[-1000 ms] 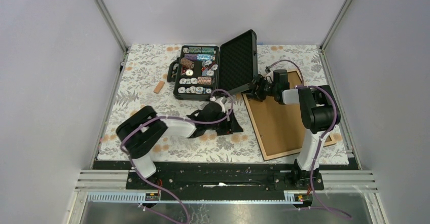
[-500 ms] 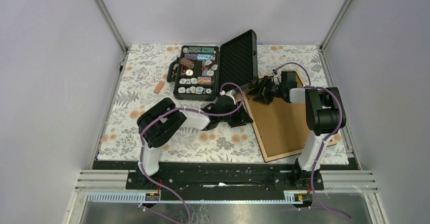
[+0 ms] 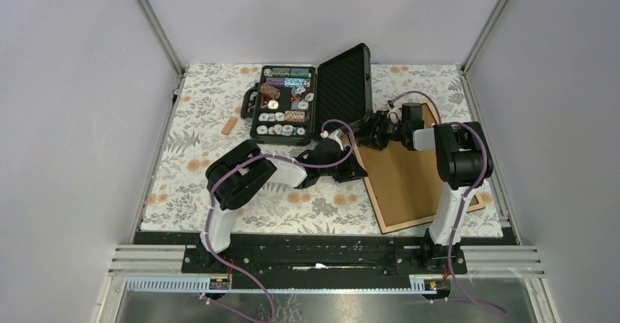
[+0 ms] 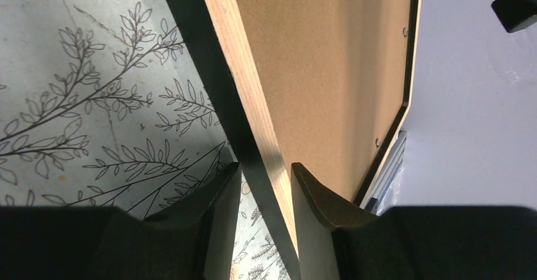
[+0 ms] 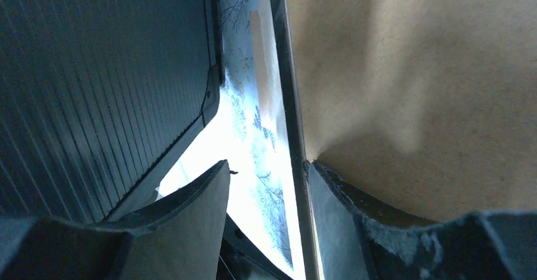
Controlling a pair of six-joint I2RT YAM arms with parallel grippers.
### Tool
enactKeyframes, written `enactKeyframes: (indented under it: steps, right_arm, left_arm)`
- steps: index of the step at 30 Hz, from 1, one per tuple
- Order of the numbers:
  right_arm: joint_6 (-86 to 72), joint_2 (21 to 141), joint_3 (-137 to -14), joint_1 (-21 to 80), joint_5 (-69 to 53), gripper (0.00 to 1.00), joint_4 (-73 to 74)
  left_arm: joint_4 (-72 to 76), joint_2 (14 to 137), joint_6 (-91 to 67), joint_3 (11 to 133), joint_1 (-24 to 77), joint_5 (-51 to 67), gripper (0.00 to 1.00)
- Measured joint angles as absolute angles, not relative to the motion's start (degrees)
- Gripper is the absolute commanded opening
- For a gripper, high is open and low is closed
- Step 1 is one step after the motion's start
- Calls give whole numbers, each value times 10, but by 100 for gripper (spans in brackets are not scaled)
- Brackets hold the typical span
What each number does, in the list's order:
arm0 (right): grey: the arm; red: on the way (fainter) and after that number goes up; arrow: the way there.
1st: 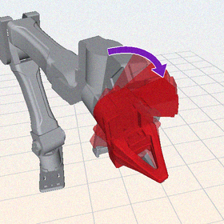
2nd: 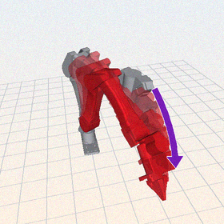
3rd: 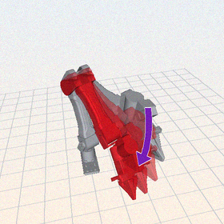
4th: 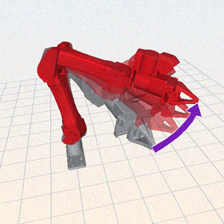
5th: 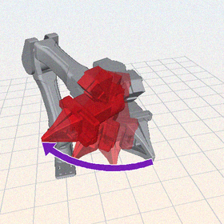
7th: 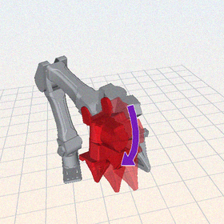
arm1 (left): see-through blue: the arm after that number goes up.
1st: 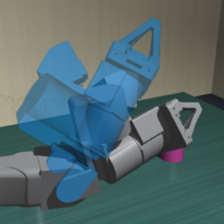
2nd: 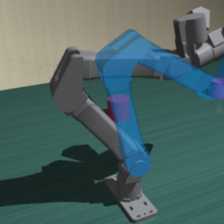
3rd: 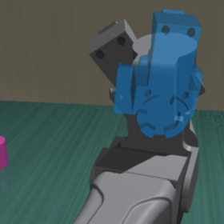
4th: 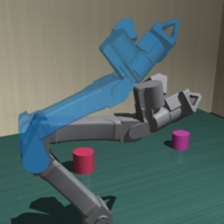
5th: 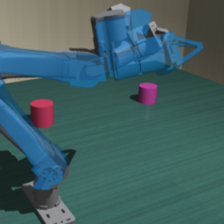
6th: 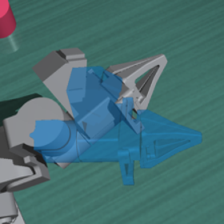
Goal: Put the photo into the frame
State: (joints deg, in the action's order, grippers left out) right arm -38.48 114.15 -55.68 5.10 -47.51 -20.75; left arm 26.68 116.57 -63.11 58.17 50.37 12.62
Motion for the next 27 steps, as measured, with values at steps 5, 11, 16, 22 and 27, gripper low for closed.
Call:
enactKeyframes:
  steps: [5, 11, 16, 22, 27]
  right_arm:
    - [-397, 1152, -548, 56, -494, 55, -241]
    - [-395, 1150, -541, 56, -493, 56, -245]
    - [-387, 1145, -546, 57, -491, 57, -223]
    - [-359, 1143, -603, 63, -474, 69, -108]
    - [-319, 1086, -616, 53, -405, 83, 12]
  left_arm:
    - [284, 1176, -635, 582, 502, 141, 37]
    - [289, 1179, -634, 582, 498, 151, 35]
    - [291, 1180, -634, 580, 497, 159, 35]
    - [281, 1173, -617, 578, 496, 159, 40]
    - [230, 1120, -571, 547, 488, 156, 49]
